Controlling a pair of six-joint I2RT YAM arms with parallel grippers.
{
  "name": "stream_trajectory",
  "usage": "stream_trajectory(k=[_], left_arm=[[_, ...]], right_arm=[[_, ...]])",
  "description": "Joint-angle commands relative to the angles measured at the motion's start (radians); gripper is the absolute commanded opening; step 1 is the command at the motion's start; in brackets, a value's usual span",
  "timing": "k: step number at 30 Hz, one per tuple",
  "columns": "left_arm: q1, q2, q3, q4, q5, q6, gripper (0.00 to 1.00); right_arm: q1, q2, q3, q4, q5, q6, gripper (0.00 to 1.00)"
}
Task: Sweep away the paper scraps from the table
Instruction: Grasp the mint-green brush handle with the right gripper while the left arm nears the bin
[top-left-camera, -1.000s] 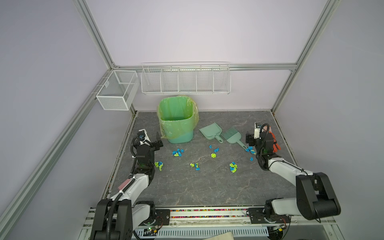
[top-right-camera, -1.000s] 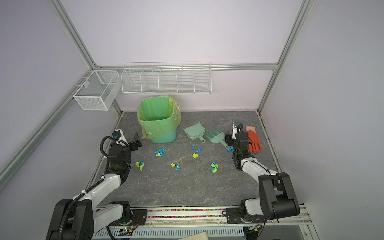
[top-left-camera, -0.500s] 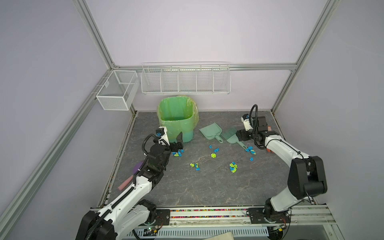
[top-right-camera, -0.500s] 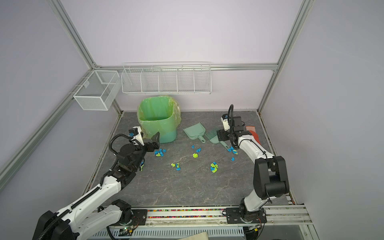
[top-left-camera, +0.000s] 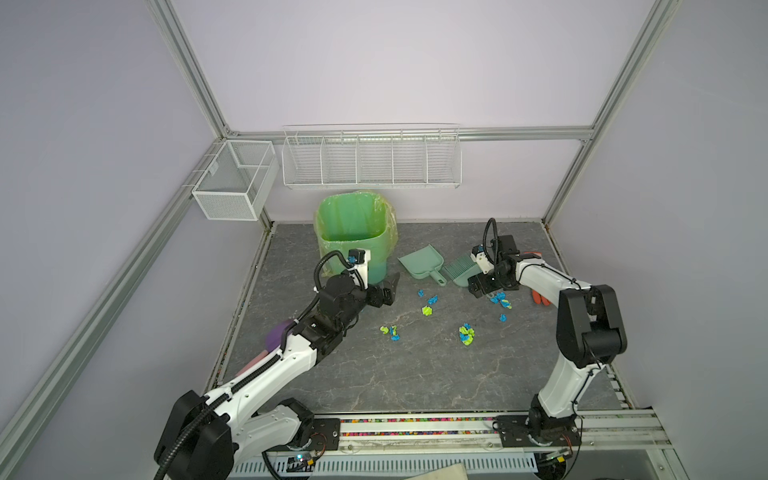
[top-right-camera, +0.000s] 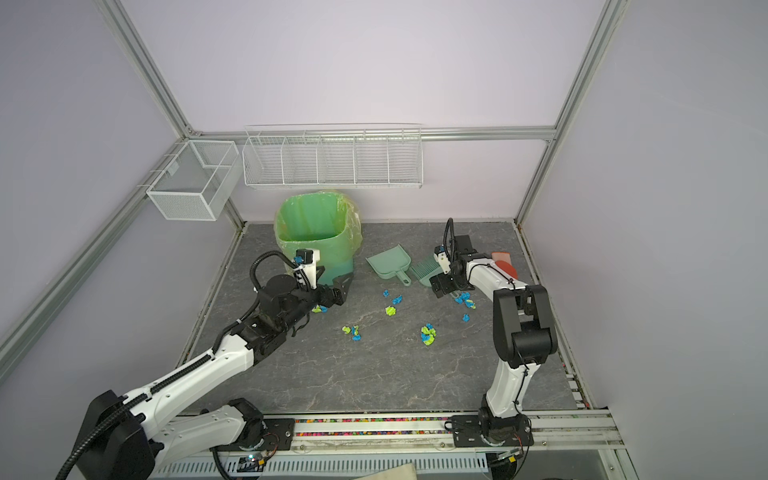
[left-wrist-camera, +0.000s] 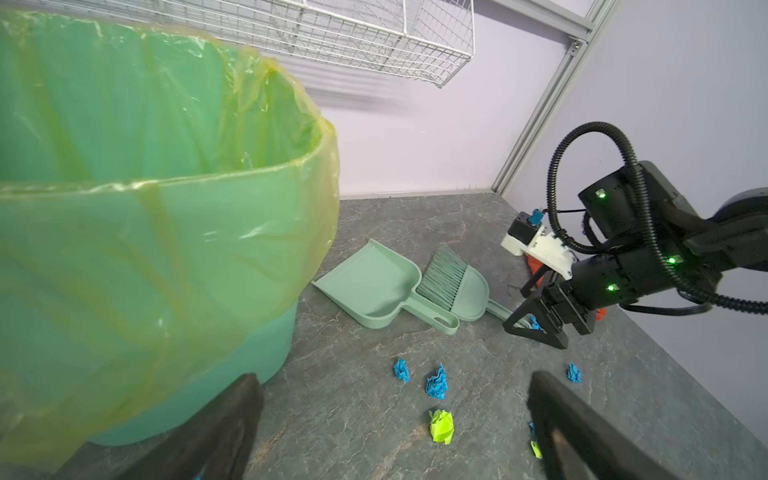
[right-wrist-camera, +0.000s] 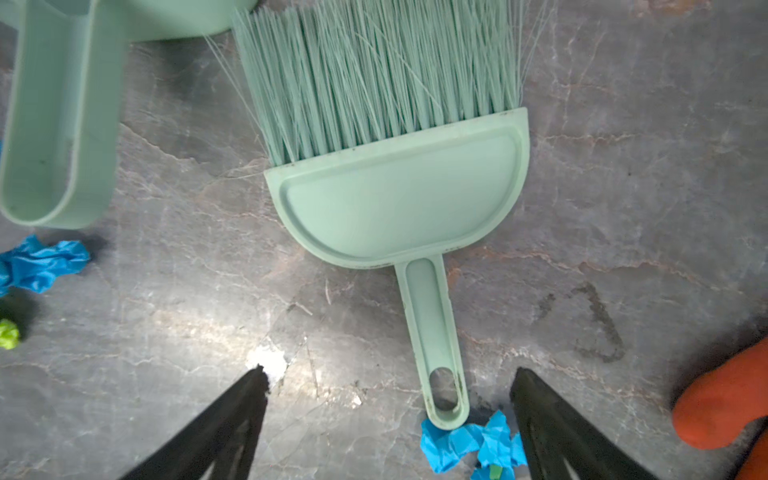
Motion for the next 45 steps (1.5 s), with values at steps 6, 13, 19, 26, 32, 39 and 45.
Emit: stream_trajectory(k=[6, 13, 19, 26, 32, 39, 45], left_arm=[[-0.005, 0.029, 0.071, -0.012, 0.033, -0.005, 0.99], [-0.011, 0.065, 0.116, -0.034, 0.052, -0.006, 0.99], [-0.013, 0.096, 0.151, -0.048, 0.062, 0.004, 1.0], [-0.023, 0.108, 0.156, -0.046, 0.064, -0.008, 1.0], [-0.039, 0.11, 0.156, -0.049, 0.067, -0.006, 0.97], [-0.042, 0.107, 0.154, -0.063, 0.049, -0.005, 0.99], [-0.044, 0.112, 0.154, -0.06, 0.045, -0.01, 0.99]], right_arm=[[0.001, 0.07, 0.06, -0.062, 0.024, -0.048, 0.9], [-0.021, 0.091, 0.069, -0.088, 0.008, -0.057, 0.81], [-0.051, 0.124, 0.109, -0.119, -0.035, -0.058, 0.74], [-0.051, 0.17, 0.134, -0.13, -0.031, -0.053, 0.65], [-0.053, 0.218, 0.179, -0.176, -0.034, -0.043, 0.51], [-0.054, 0.254, 0.197, -0.195, -0.056, -0.017, 0.34], [-0.054, 0.232, 0.199, -0.199, -0.091, 0.043, 0.18]])
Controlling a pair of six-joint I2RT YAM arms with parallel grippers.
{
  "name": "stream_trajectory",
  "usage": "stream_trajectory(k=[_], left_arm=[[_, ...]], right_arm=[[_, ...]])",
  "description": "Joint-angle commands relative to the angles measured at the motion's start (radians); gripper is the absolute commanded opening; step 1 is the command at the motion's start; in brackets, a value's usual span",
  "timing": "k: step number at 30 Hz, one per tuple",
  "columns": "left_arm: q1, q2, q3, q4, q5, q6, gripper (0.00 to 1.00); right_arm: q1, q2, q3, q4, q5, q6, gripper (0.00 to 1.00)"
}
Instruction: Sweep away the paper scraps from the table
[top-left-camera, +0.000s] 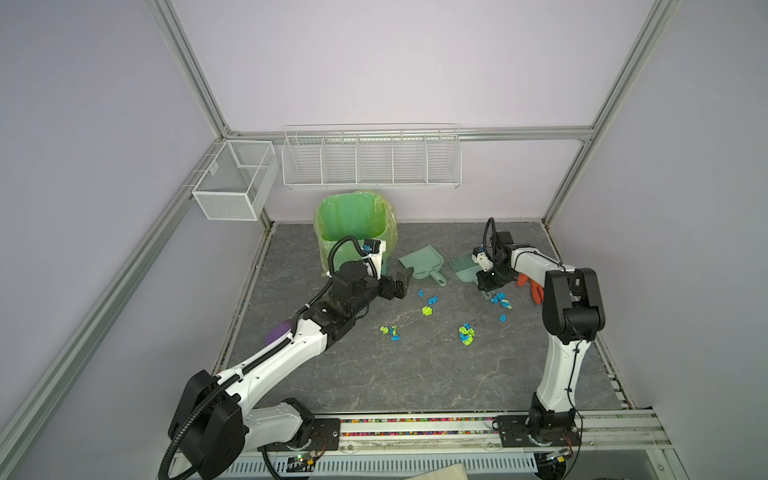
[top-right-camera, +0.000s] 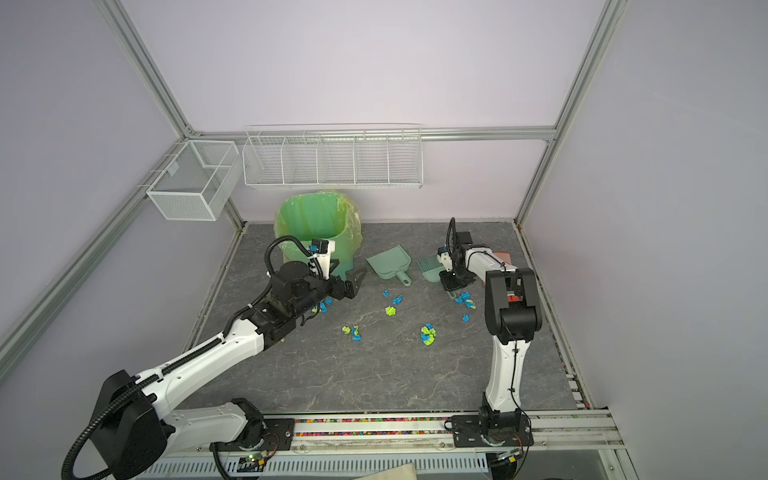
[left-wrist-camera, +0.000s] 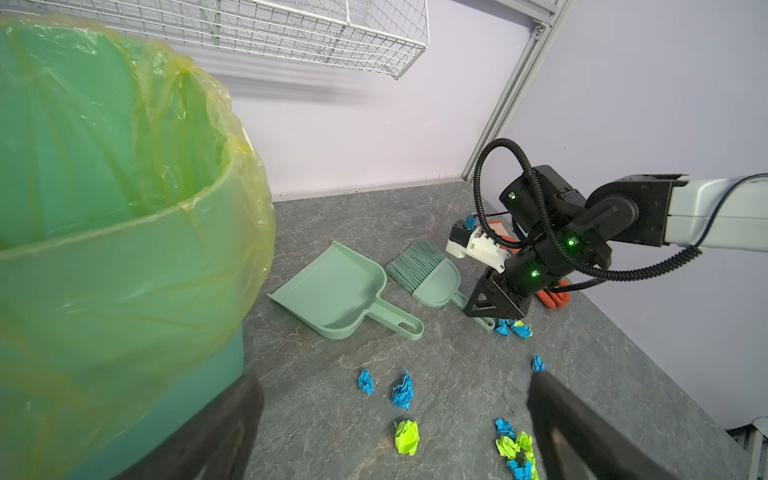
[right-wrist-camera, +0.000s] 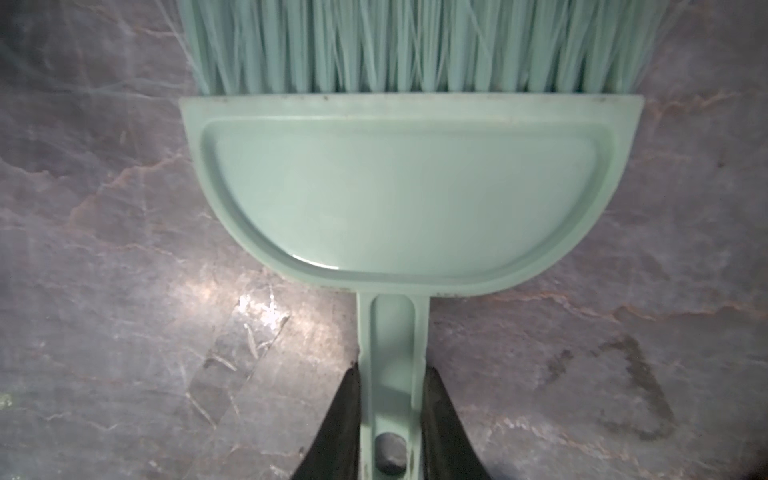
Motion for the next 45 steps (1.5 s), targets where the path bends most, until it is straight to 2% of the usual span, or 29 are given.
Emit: stream_trajectory(k=[1, 18, 21, 27, 34, 45], left_arm=[[-0.004, 0.011, 0.029, -0.004, -0.003, -0.006, 0.99], [-0.004, 0.028, 0.061, -0.055, -0.036, 0.016, 0.99], [-0.004, 0.031, 0.061, -0.051, -0.032, -0.003, 0.99], [-0.004, 0.049, 0.06, -0.04, -0.022, -0.03, 0.99], [-0.004, 0.095, 0.125, -0.079, -0.013, -0.081, 0.99], [-0.024, 0.211, 0.217, -0.086, 0.06, -0.157, 0.99]], right_arm=[[-0.001, 0.002, -0.011, -0.039, -0.05, 0.042, 0.16], [-0.002, -0.157, -0.077, 0.051, -0.065, 0.189, 0.11], [-0.002, -0.183, -0.097, 0.06, -0.061, 0.224, 0.07], [-0.001, -0.256, -0.143, 0.072, -0.077, 0.249, 0.07], [0.0, -0.361, -0.219, 0.108, -0.105, 0.273, 0.08], [0.022, -0.542, -0.321, 0.15, -0.136, 0.319, 0.07]])
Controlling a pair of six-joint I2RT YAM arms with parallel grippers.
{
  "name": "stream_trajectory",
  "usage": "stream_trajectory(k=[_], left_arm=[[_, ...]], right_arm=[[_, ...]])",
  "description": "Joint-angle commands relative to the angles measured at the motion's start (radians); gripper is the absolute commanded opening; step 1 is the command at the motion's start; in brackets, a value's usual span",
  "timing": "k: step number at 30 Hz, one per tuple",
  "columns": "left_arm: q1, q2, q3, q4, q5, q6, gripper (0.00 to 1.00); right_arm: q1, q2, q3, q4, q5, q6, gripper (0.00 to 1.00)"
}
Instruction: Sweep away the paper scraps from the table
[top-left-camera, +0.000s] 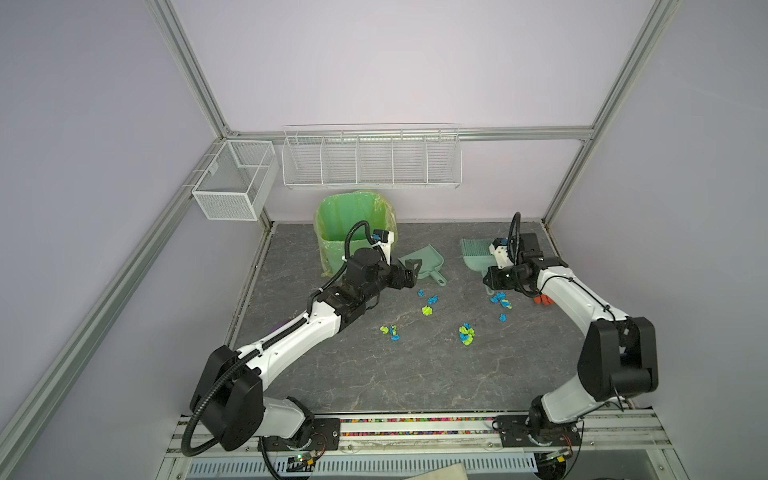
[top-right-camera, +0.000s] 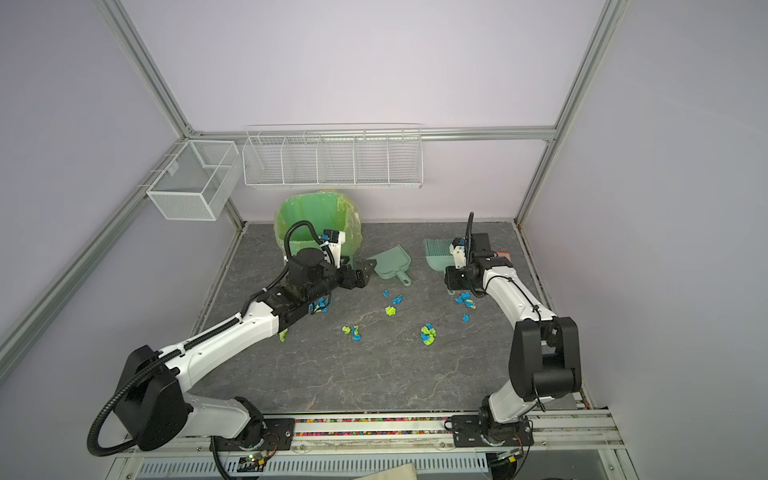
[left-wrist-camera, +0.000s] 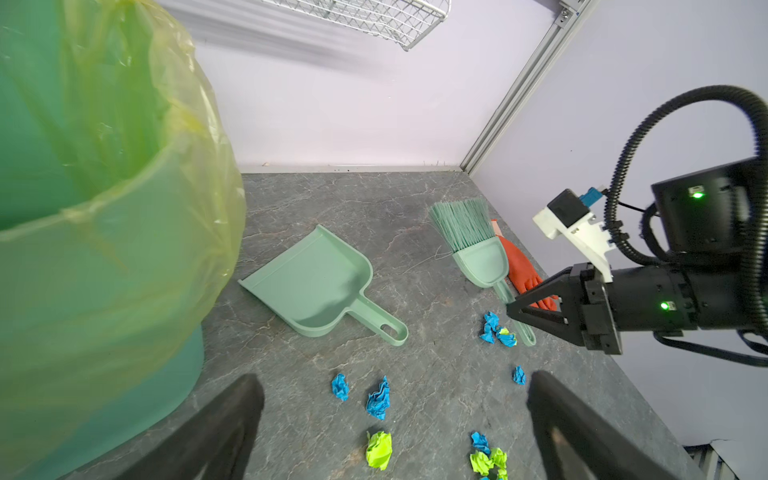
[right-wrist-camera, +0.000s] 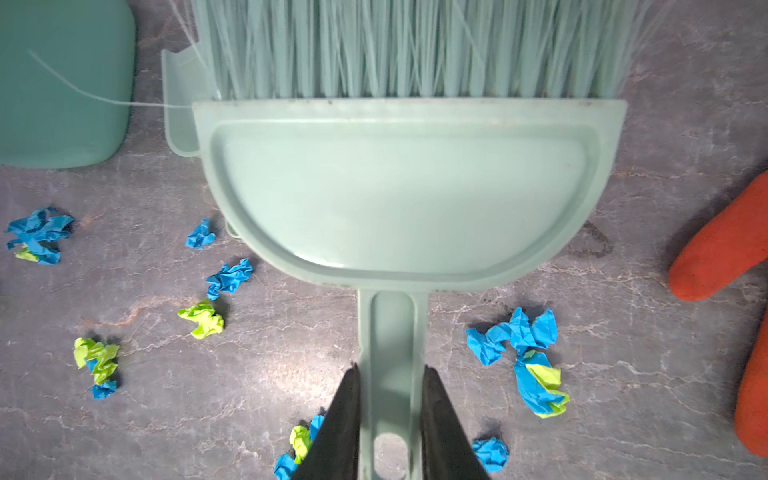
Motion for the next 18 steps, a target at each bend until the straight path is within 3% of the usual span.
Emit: stream_trajectory(k=[1, 18], left_arm=[[-0.018, 0.042, 0.066, -0.019, 0.03, -0.038, 0.99], [-0.079, 0.278, 0.233, 0.039, 0.163, -0.156, 0.99]], right_arm=[[0.016, -0.053, -0.026, 0.046, -0.041, 0.029, 0.07], [0.072, -0.168, -0.097, 0.125, -0.075, 0.09, 0.07]])
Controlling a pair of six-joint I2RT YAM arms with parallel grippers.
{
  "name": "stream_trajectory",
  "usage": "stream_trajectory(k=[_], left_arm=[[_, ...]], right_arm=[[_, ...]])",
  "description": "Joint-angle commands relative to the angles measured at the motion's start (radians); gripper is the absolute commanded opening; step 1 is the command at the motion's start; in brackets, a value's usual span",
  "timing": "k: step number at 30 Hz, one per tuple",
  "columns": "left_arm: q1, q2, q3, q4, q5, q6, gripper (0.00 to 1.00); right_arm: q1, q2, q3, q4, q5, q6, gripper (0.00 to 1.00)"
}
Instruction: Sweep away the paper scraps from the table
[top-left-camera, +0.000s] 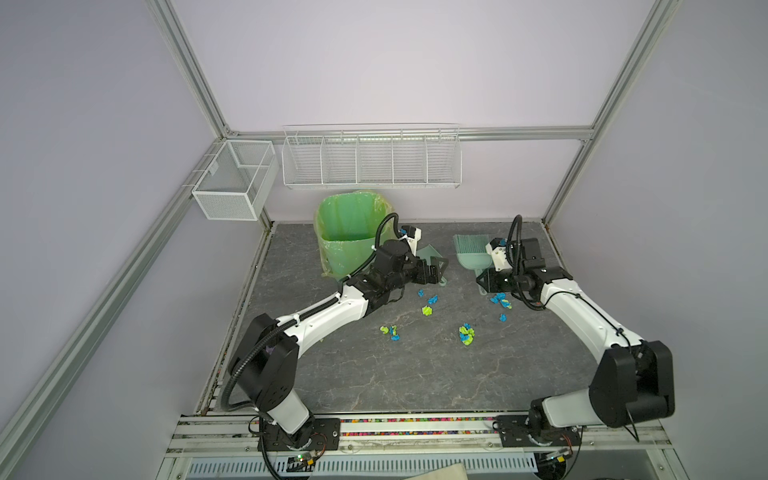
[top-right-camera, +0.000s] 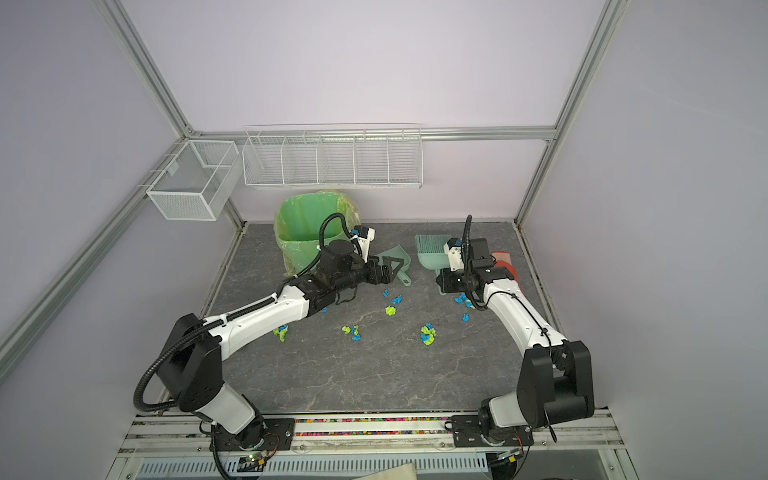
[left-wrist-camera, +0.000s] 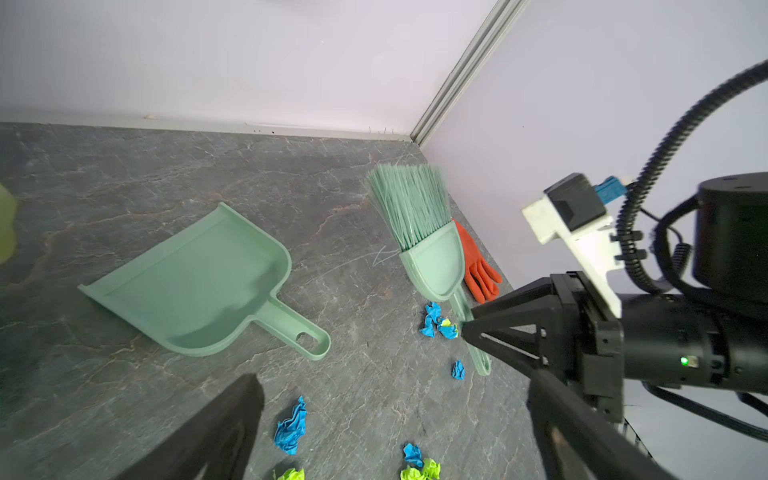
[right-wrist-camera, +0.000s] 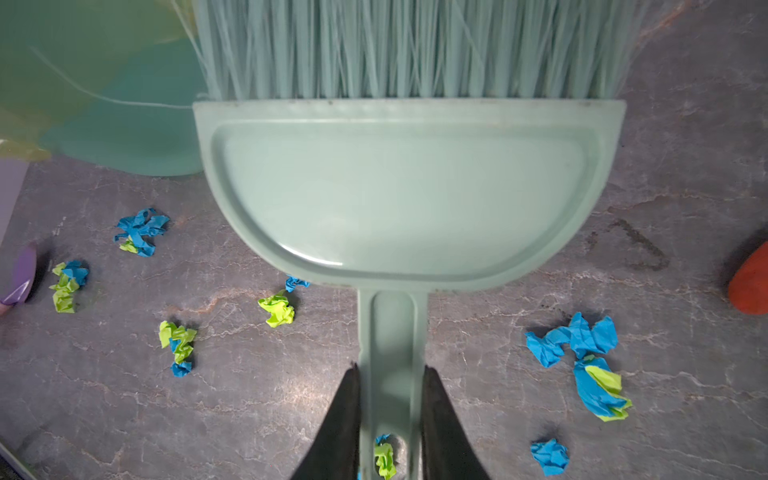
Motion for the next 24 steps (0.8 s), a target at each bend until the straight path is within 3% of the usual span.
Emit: stream_trajectory(k=[1, 24], left_arm=[[-0.008, 0.044, 0.051, 0.02, 0.062, -0.058, 0.99], [-0.013, 0.247, 0.152, 0.2, 0.266, -0.173, 0.99]], right_arm=[[0.011, -0.043, -0.018, 0.048, -0.021, 0.027, 0.07], [0.053, -0.106, -0.073, 0.109, -0.036, 0.047, 0.07]])
